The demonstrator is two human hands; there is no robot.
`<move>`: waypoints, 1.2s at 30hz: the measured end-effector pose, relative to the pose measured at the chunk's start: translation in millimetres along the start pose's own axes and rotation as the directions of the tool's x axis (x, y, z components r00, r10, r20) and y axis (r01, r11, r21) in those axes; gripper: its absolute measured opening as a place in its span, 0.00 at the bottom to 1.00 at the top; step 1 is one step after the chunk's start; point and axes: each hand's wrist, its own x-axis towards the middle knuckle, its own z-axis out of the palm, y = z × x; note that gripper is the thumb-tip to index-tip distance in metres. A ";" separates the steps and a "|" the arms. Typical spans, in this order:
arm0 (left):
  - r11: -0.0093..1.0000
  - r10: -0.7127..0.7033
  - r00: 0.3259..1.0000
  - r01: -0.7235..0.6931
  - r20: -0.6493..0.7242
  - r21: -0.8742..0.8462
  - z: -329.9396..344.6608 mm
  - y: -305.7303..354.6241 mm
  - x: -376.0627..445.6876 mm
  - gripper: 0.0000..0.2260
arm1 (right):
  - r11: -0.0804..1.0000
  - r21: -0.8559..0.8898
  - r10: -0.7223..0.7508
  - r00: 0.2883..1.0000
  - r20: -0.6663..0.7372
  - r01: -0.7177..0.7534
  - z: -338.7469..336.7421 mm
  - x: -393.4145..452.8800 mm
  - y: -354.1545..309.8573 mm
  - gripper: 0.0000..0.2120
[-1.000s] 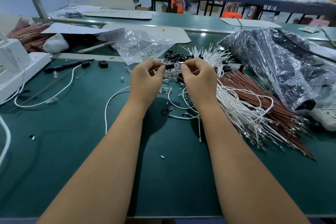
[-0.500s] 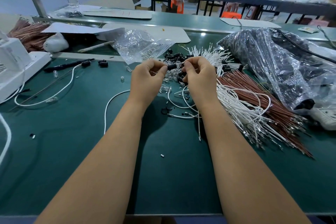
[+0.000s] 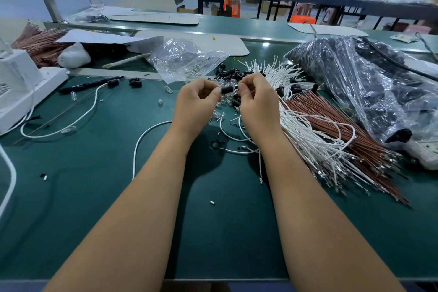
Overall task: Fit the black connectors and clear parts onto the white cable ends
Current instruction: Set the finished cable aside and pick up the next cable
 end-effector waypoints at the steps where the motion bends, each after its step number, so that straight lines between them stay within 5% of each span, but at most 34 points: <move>1: 1.000 -0.008 1.000 0.008 0.001 -0.012 0.1 0.2 -0.1 0.03 | 1.000 -0.003 0.001 1.000 0.004 -0.001 0.2 -0.1 0.1 0.03; 14: 0.987 -0.069 0.998 0.070 0.010 -0.145 -1.6 3.0 -0.1 0.04 | 1.000 -0.011 -0.024 0.999 0.024 0.025 4.8 -1.7 0.1 0.06; 36: 0.963 -0.125 0.992 0.118 -0.013 -0.244 5.6 13.7 -3.4 0.03 | 0.903 0.344 0.207 0.962 0.178 -0.258 2.7 1.5 -8.7 0.09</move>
